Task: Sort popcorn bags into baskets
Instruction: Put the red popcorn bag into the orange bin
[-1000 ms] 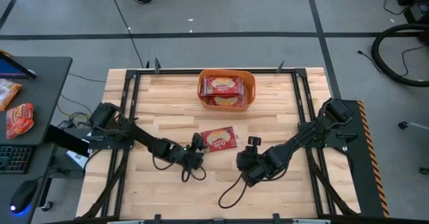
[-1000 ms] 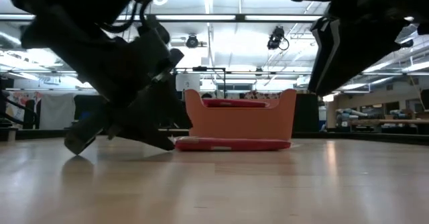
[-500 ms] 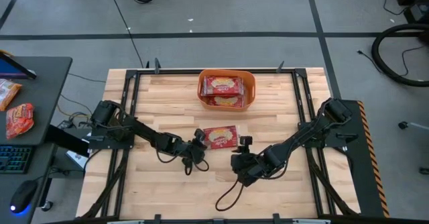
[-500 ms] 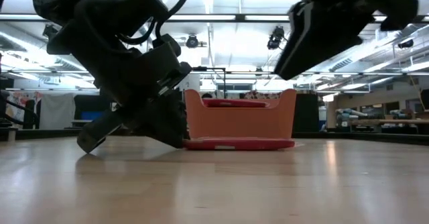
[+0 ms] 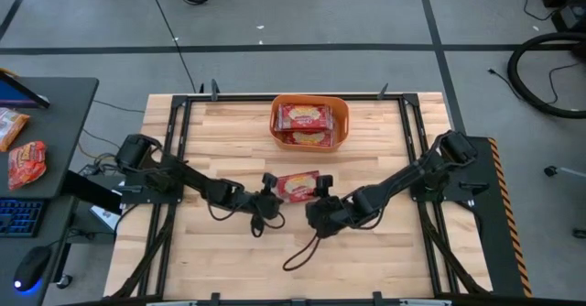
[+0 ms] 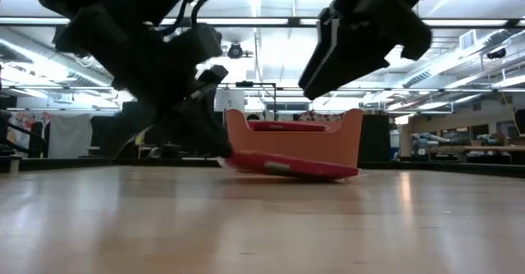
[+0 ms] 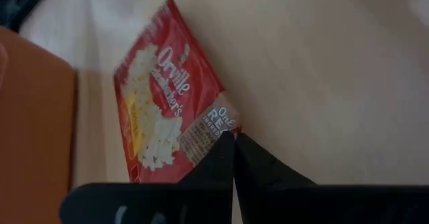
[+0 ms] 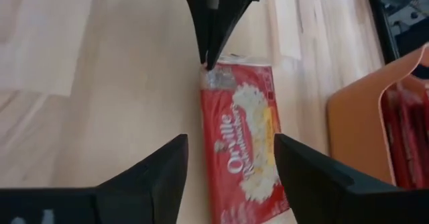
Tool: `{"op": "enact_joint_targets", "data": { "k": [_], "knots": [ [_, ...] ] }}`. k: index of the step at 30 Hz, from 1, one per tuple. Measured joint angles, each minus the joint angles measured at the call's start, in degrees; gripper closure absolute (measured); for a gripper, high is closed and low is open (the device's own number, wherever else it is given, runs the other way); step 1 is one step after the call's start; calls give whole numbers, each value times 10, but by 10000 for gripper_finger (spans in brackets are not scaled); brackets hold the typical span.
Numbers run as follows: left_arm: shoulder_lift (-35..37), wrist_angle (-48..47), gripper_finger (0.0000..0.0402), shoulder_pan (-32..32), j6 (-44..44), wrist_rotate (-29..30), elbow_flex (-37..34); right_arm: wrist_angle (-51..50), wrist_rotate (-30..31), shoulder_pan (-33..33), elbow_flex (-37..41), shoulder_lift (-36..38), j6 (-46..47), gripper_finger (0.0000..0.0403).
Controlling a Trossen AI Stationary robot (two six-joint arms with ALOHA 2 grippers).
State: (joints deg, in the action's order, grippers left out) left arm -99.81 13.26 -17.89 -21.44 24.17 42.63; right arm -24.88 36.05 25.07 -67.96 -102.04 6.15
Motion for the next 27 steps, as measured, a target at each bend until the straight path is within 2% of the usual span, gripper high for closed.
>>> {"op": "enact_joint_targets", "data": {
  "k": [11, 18, 24, 27],
  "knots": [
    [39, 39, 398, 0, 119, 6, 1, 22, -1, -26, 6, 0, -34, 169],
    [43, 66, 398, 0, 144, 6, 1, 112, -13, -39, 68, 0, -33, 169],
    [43, 76, 399, 0, 158, 6, 2, 231, -16, -42, 117, 0, -34, 169],
    [43, 91, 399, 0, 159, 6, 2, 247, 4, -45, 138, 0, -34, 171]
  ]
}}
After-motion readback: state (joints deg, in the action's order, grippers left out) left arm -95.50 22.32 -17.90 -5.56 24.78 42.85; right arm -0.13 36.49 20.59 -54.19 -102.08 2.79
